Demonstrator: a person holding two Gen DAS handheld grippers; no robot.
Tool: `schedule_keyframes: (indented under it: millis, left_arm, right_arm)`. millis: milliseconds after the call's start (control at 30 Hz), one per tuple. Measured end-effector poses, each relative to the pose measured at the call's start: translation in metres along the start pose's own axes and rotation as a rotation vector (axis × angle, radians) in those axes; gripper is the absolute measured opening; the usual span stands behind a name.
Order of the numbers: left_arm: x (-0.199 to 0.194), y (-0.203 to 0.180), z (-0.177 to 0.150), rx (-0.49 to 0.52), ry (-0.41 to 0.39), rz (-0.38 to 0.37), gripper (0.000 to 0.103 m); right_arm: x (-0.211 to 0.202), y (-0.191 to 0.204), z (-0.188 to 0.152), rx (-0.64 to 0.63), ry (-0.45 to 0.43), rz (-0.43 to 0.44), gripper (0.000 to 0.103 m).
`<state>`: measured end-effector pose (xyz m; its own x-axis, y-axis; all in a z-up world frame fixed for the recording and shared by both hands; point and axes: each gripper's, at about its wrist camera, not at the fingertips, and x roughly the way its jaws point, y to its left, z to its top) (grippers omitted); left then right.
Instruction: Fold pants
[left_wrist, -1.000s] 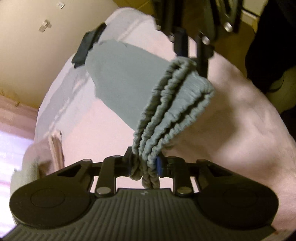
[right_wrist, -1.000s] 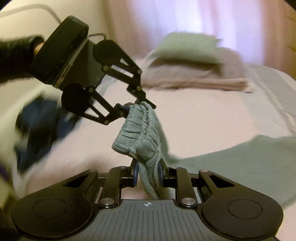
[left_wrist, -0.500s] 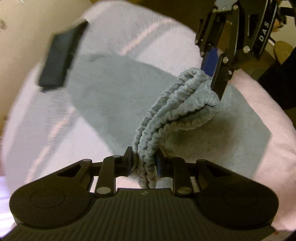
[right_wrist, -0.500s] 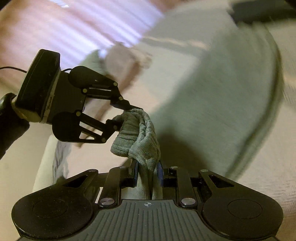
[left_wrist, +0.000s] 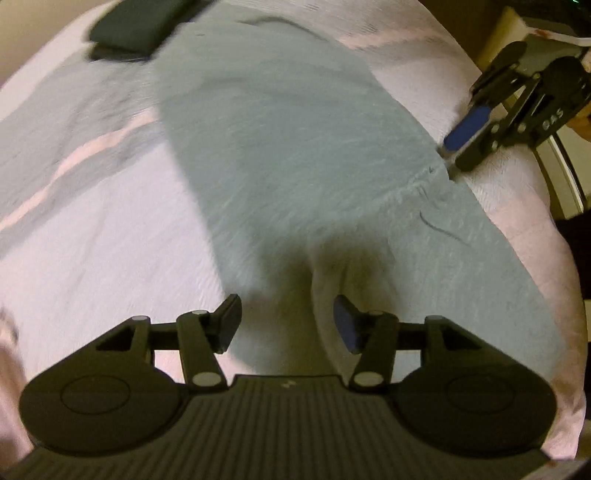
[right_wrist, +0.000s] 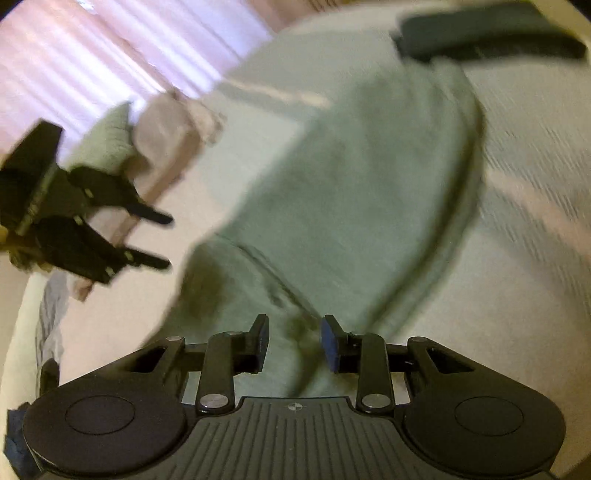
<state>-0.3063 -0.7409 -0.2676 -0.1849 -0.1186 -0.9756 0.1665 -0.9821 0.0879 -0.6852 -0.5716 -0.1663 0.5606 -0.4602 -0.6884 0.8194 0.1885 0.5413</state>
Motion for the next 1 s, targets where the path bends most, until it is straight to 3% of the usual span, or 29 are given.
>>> schedule_keyframes:
  millis: [100, 267, 367, 433, 533, 600, 733, 833, 1000]
  left_arm:
    - [-0.017, -0.01, -0.021, -0.106, -0.064, -0.015, 0.048]
    - [0.013, -0.035, -0.042, -0.211, -0.148, -0.084, 0.046]
    - [0.041, -0.045, -0.053, -0.214, -0.143, -0.058, 0.046]
    - [0.045, -0.048, -0.064, -0.211, -0.157, -0.022, 0.046]
    - [0.015, -0.054, -0.092, -0.211, -0.219, 0.02, 0.046]
    - [-0.011, -0.069, -0.113, -0.155, -0.241, 0.047, 0.049]
    - [-0.039, -0.118, -0.156, 0.055, -0.259, 0.087, 0.061]
    - [-0.033, -0.157, -0.185, 0.247, -0.241, 0.111, 0.062]
    - [0.004, -0.203, -0.218, 0.582, -0.224, 0.248, 0.064]
  right_arm:
    - [0.019, 0.031, -0.007, -0.056, -0.034, 0.057, 0.029]
    - [0.064, 0.018, -0.03, -0.018, 0.017, -0.055, 0.028]
    - [0.055, 0.032, -0.037, -0.063, -0.01, -0.104, 0.03]
    - [0.044, 0.052, -0.044, -0.084, -0.027, -0.131, 0.042]
    - [0.034, 0.097, -0.072, -0.177, -0.007, -0.155, 0.054]
    - [0.027, 0.134, -0.104, -0.31, 0.04, -0.167, 0.056]
    - [0.049, 0.193, -0.165, -0.605, 0.149, -0.169, 0.057]
    - [0.072, 0.216, -0.201, -0.791, 0.198, -0.197, 0.057]
    - [0.108, 0.223, -0.246, -1.098, 0.198, -0.368, 0.056]
